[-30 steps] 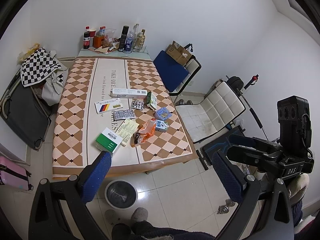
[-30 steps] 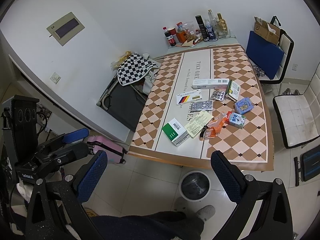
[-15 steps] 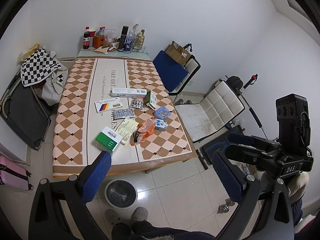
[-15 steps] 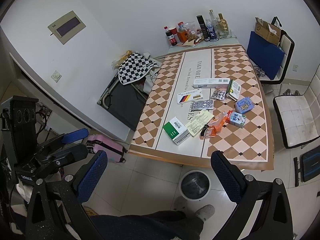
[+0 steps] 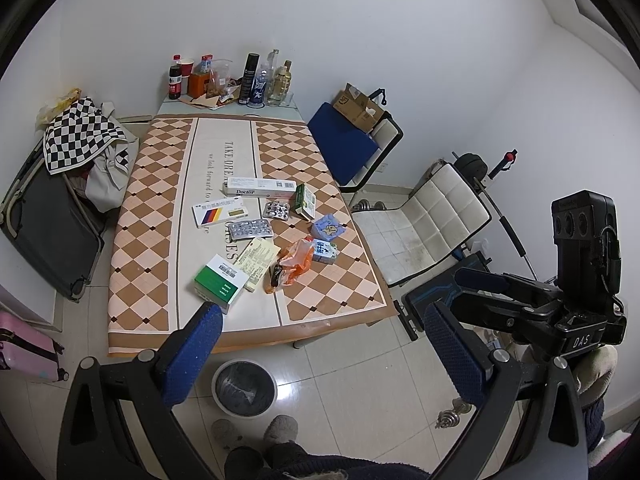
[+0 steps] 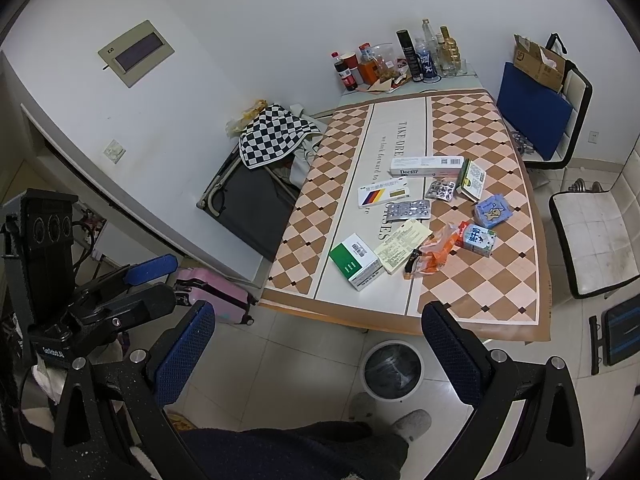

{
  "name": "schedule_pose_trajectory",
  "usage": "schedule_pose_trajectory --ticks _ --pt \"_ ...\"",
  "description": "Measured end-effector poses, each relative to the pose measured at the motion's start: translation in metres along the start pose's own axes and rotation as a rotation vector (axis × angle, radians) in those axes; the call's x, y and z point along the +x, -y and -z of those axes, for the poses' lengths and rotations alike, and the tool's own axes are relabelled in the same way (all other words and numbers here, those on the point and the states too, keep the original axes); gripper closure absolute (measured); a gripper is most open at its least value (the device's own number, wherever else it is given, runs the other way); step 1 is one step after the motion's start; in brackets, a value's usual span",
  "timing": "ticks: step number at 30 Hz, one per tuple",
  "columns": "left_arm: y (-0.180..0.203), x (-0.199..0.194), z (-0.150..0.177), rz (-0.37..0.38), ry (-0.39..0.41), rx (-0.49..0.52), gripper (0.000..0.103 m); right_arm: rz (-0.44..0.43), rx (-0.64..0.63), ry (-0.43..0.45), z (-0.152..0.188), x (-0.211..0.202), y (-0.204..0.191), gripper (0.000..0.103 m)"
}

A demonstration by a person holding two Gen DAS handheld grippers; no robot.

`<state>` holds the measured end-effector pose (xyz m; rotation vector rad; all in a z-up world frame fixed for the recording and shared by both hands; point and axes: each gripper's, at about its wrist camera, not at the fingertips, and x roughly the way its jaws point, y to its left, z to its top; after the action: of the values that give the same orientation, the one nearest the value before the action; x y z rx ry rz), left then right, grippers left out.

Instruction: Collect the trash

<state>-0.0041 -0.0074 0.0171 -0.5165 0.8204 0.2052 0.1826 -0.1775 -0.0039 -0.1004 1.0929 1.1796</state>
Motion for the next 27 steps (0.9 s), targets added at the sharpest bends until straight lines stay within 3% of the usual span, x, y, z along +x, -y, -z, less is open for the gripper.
schedule_pose_trajectory --ticks 27 --pt "-0.007 -0.007 -0.001 -0.010 -0.002 0.002 0.000 -0.002 0.007 -0.004 0.002 0.008 -0.004 0.000"
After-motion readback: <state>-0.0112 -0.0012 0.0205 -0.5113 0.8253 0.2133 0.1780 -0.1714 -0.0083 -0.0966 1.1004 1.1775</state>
